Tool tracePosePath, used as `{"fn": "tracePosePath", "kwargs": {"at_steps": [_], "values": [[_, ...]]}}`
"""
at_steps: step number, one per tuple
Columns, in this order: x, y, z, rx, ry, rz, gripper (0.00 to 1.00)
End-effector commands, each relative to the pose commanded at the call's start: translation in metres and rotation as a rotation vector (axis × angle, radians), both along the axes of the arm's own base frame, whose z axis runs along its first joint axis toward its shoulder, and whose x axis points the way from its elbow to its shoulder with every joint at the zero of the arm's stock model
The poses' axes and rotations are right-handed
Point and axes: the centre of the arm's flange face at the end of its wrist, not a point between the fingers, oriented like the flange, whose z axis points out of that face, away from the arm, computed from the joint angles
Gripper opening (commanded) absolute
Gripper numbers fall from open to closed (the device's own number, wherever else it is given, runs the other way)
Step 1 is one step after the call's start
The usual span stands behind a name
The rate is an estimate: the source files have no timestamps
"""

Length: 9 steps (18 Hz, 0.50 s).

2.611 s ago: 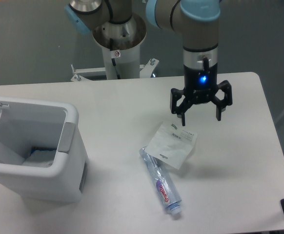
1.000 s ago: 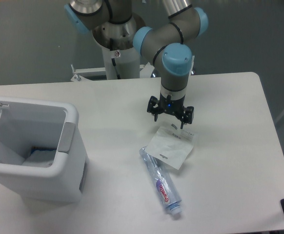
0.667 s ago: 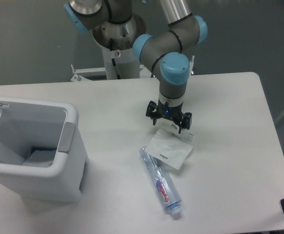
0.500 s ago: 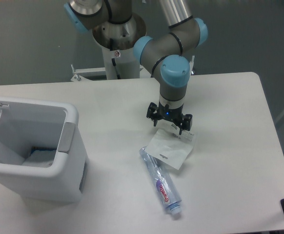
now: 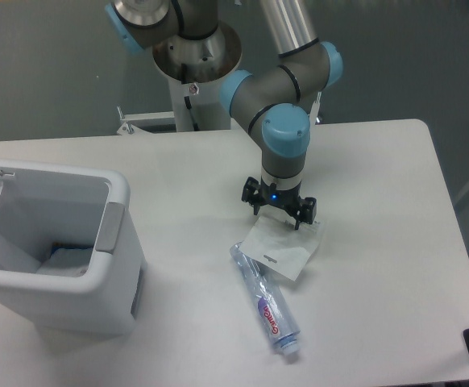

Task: Place the trash in the trash can
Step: 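Close the gripper on the edge of the white wrapper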

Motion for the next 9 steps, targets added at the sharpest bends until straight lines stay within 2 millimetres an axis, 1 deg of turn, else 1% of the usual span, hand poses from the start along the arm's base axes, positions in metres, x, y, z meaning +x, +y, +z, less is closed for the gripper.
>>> {"fn": "tracePosePath", "kwargs": {"at_steps": [2,5,9], "values": [[0.0,0.0,0.001,0.002,0.003,0.0,0.55],[-0.002,0.001,0.004,0.005,0.008,-0.003,0.01],[-0.009,0.006,0.012,0.016,0.024,-0.003,0.0]]}}
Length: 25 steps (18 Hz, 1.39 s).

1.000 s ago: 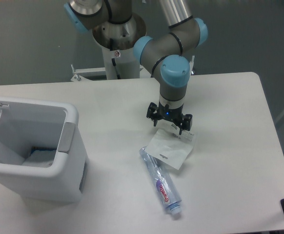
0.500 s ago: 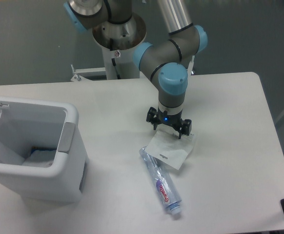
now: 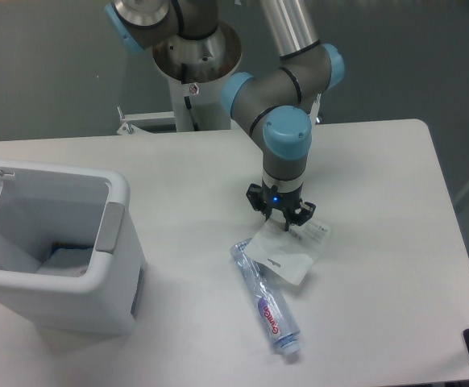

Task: Place the trash in the trash can
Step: 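Close the gripper on the edge of the white wrapper, then lift the wrapper and carry it over the white trash bin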

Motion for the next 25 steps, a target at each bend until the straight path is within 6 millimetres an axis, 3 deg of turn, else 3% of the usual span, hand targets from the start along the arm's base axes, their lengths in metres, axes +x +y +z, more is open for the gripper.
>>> {"fn": "tracePosePath", "kwargs": {"at_steps": [6,13,16,18,21,25], "values": [[-0.02,0.003,0.022,0.026,0.042,0.017,0.0],[-0.067,-0.003,0.077,0.127,0.113,0.091,0.0],[-0.083,0.002,0.129,0.31,0.11,0.185,0.0],[-0.08,0.007,0.172,0.447,0.095,0.234,0.0],[-0.06,0.011,0.222,0.579,0.068,0.305,0.0],[-0.015,0.008,0.299,0.769,0.01,0.378,0.0]]}}
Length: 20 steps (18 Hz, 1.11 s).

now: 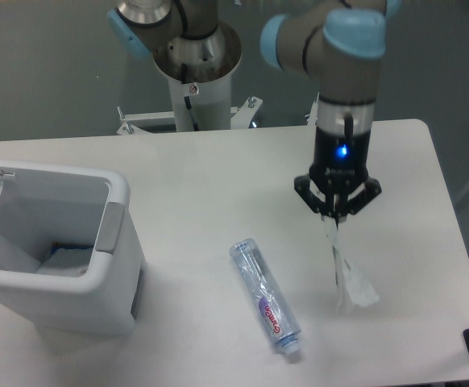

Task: Place the trash in the trash can
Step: 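Lift the wrapper and carry it over the white trash bin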

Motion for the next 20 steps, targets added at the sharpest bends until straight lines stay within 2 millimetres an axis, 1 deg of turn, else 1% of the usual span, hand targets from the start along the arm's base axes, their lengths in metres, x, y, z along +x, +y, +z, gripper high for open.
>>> {"fn": "tracePosePath", "kwargs": {"at_steps": [1,3,4,5,6,8,9,11,12,13,15,16,17,19,20], "values": [[0.015,0.002,0.021,0.049,-0.012,0.0,0.0],[0.047,0.008,0.047,0.099,-0.01,-0.026,0.0],[0.062,0.015,0.054,0.106,-0.002,-0.052,0.0],[0.083,0.025,0.06,0.112,0.007,-0.091,0.0],[0.108,0.038,0.062,0.114,0.008,-0.141,0.0],[0.139,0.048,0.071,0.128,0.008,-0.185,0.0],[0.167,0.057,0.075,0.135,-0.003,-0.224,0.0],[0.203,0.069,0.076,0.139,-0.013,-0.287,0.0],[0.225,0.077,0.077,0.142,-0.032,-0.319,0.0],[0.24,0.08,0.078,0.145,-0.04,-0.339,0.0],[0.264,0.086,0.071,0.134,-0.061,-0.38,0.0],[0.276,0.089,0.063,0.125,-0.074,-0.403,0.0],[0.286,0.087,0.057,0.117,-0.08,-0.419,0.0],[0.292,0.085,0.047,0.105,-0.096,-0.424,0.0],[0.298,0.085,0.038,0.09,-0.103,-0.44,0.0]]}}
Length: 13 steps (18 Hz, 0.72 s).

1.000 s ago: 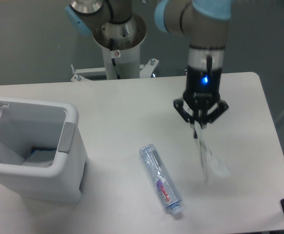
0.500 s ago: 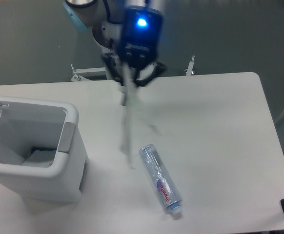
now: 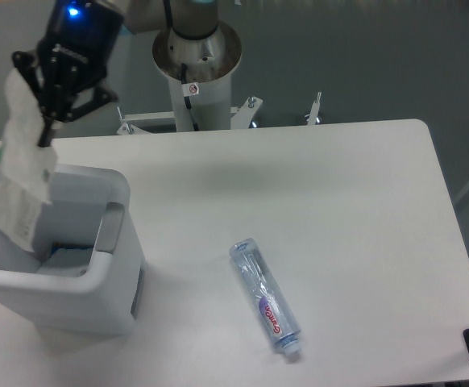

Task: Place the trash in the trash can
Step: 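Lift the wrapper and carry it over the white trash bin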

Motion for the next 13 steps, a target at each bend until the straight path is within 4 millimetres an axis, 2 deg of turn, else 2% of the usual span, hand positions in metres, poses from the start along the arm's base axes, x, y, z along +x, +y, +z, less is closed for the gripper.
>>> {"fn": "tracePosePath", "kwargs": {"at_steps": [4,10,13], "values": [[0.004,0.004,-0.016,-0.02,0.008,-0.032,0.0],[-0.01,0.024,-0.049,-0.059,0.056,-0.105,0.0],[-0.014,0.03,-0.056,-0.068,0.061,-0.115,0.0]]}}
